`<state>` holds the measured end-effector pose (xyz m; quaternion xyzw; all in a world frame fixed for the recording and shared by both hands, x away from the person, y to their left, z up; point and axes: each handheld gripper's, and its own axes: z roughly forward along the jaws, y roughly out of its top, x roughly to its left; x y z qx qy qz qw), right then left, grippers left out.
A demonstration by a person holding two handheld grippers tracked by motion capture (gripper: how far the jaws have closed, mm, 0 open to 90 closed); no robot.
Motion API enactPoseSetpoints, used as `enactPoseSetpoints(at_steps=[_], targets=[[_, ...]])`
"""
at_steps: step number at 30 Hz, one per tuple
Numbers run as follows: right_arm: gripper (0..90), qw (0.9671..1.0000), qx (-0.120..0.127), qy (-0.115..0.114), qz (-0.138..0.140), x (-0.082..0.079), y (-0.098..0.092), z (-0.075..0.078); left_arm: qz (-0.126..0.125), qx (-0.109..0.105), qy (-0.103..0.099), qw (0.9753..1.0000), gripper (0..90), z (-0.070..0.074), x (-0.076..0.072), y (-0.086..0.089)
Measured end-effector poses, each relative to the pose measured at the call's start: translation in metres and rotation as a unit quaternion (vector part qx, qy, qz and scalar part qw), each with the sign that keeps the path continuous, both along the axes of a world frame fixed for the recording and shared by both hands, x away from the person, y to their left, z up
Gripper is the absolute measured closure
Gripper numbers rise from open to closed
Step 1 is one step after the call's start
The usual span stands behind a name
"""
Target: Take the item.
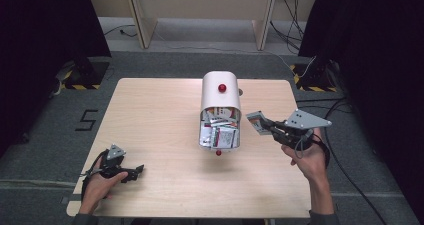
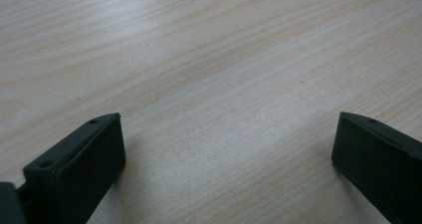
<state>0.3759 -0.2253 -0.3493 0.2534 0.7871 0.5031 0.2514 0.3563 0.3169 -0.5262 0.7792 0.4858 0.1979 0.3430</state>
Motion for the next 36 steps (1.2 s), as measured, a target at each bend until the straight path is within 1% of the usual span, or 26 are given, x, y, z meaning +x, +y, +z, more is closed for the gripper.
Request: enactPoseSetpoints(at_steps=[4, 15, 17, 21, 28, 31, 34, 36], targets=[[89.1, 0.9999, 0.004, -0.001, -0.011, -0.003, -0.006, -0.007, 0.000, -0.001, 0.000, 1.0000, 0.0, 0.000, 0.000, 0.000], [89.1, 0.9995, 0.015, -0.008, -0.025, -0.007, -0.009, -0.014, 0.000, -0.001, 0.000, 1.0000, 0.0, 0.000, 0.000, 0.000], [89.0, 0.9993, 0.013, -0.012, -0.032, -0.008, -0.010, -0.016, 0.000, -0.001, 0.000, 1.0000, 0.0, 0.000, 0.000, 0.000], [89.0, 0.9989, 0.024, -0.012, -0.040, -0.008, -0.014, -0.023, 0.000, -0.001, 0.000, 1.0000, 0.0, 0.000, 0.000, 0.000], [89.1, 0.9986, 0.008, -0.008, -0.051, -0.005, -0.012, -0.029, 0.000, -0.001, 0.000, 1.0000, 0.0, 0.000, 0.000, 0.000], [89.0, 0.9986, 0.009, 0.001, -0.053, -0.002, -0.013, -0.036, 0.000, -0.001, 0.000, 1.0000, 0.0, 0.000, 0.000, 0.000], [89.1, 0.9983, 0.009, 0.006, -0.057, 0.000, -0.015, -0.039, -0.001, 0.000, 0.000, 1.0000, 0.0, 0.000, 0.000, 0.000], [89.0, 0.9983, 0.010, 0.005, -0.058, 0.001, -0.015, -0.040, -0.002, -0.001, 0.000, 1.0000, 0.0, 0.000, 0.000, 0.000]])
